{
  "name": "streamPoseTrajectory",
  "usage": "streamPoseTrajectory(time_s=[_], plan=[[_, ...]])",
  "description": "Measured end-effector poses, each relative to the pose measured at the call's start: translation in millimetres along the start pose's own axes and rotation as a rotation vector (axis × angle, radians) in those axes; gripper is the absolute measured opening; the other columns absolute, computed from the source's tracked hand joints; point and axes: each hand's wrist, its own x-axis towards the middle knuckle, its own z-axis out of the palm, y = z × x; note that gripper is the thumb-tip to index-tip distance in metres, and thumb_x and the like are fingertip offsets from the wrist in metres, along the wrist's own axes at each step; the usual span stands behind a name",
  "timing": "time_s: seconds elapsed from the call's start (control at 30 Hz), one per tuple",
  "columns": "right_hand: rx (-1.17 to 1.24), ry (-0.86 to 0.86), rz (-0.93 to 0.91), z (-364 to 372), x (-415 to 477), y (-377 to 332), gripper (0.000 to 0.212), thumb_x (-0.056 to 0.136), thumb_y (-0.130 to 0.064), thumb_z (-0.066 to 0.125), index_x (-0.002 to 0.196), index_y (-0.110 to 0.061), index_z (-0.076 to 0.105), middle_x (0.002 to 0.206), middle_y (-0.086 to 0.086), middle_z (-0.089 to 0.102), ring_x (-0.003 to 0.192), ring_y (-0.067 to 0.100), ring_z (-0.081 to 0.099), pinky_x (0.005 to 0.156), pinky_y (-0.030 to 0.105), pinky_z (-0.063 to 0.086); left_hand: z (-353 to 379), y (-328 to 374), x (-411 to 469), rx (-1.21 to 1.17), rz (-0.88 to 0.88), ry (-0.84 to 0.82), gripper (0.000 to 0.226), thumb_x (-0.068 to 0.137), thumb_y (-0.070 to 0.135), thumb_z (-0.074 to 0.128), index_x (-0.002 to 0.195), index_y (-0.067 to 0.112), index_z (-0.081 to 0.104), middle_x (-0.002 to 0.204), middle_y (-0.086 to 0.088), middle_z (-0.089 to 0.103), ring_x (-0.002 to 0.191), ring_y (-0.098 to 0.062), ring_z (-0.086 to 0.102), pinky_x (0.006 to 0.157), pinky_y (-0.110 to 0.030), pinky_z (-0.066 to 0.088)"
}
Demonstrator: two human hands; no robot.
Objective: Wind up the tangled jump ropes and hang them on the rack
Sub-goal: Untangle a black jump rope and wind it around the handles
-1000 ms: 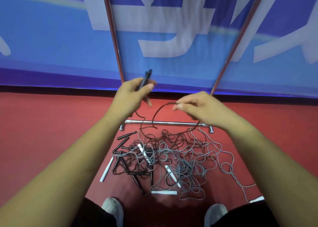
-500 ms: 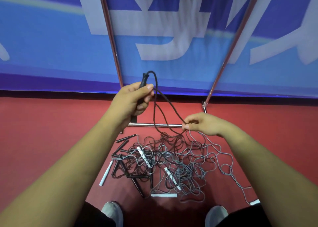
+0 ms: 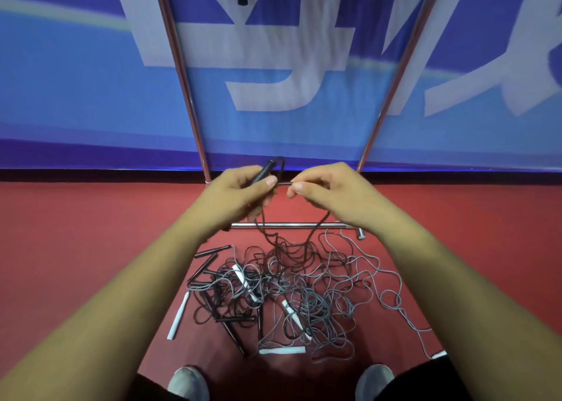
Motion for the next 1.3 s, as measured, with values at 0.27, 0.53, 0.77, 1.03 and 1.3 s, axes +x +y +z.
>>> streamPoseTrajectory(time_s=[0.27, 0.53, 0.77, 1.03, 1.3], plan=[[-0.236, -0.359, 0.317, 1, -7, 75, 0.015, 0.098, -0.033, 0.06, 0.094, -0.024, 0.07, 0.097, -0.004, 0.075, 0.099, 0.019, 0.067, 0.099, 0.048, 0.049, -1, 6, 2, -0.485, 0.011, 0.163, 0.021, 0.099, 0.019, 0.056, 0.081, 0.01, 0.053, 0.058, 0.002, 0.038, 0.041, -0.007, 0.029, 0.038, -0.017, 0.016], [0.276, 0.202, 0.147, -4, 4, 29, 0.01, 0.097, -0.009, 0.06, 0.088, -0.011, 0.058, 0.055, 0.006, 0.048, 0.049, 0.019, 0.046, 0.052, 0.026, 0.045, -16, -4, 5, 0.026, -0.075, 0.472, 0.019, 0.1, 0.016, 0.057, 0.115, 0.009, 0.067, 0.07, -0.007, 0.069, 0.033, -0.004, 0.043, 0.037, -0.014, 0.026], [0.118, 0.216, 0.067, 0, 7, 9, 0.012, 0.093, -0.016, 0.068, 0.081, -0.017, 0.067, 0.051, -0.002, 0.042, 0.052, 0.016, 0.034, 0.054, 0.028, 0.031, 1, 6, -2, -0.087, -0.005, -0.006, 0.028, 0.1, 0.034, 0.056, 0.109, 0.01, 0.067, 0.091, -0.006, 0.076, 0.042, -0.014, 0.035, 0.045, -0.025, 0.02], [-0.042, -0.042, 0.115, 2, 2, 45, 0.011, 0.092, -0.02, 0.069, 0.083, -0.014, 0.069, 0.068, 0.01, 0.066, 0.062, 0.013, 0.057, 0.066, 0.028, 0.048, -1, 13, -3, -0.254, -0.038, -0.062, 0.019, 0.096, 0.01, 0.057, 0.077, 0.01, 0.055, 0.057, 0.002, 0.048, 0.039, -0.006, 0.024, 0.039, -0.018, 0.014], [-0.076, -0.124, 0.388, 2, -6, 99, 0.012, 0.094, -0.024, 0.067, 0.088, -0.017, 0.075, 0.079, 0.017, 0.067, 0.064, 0.009, 0.058, 0.07, 0.024, 0.047, -27, 0, 2, -0.335, -0.08, 0.293, 0.012, 0.098, 0.007, 0.054, 0.087, 0.011, 0.058, 0.07, -0.002, 0.063, 0.04, -0.008, 0.033, 0.038, -0.018, 0.021]])
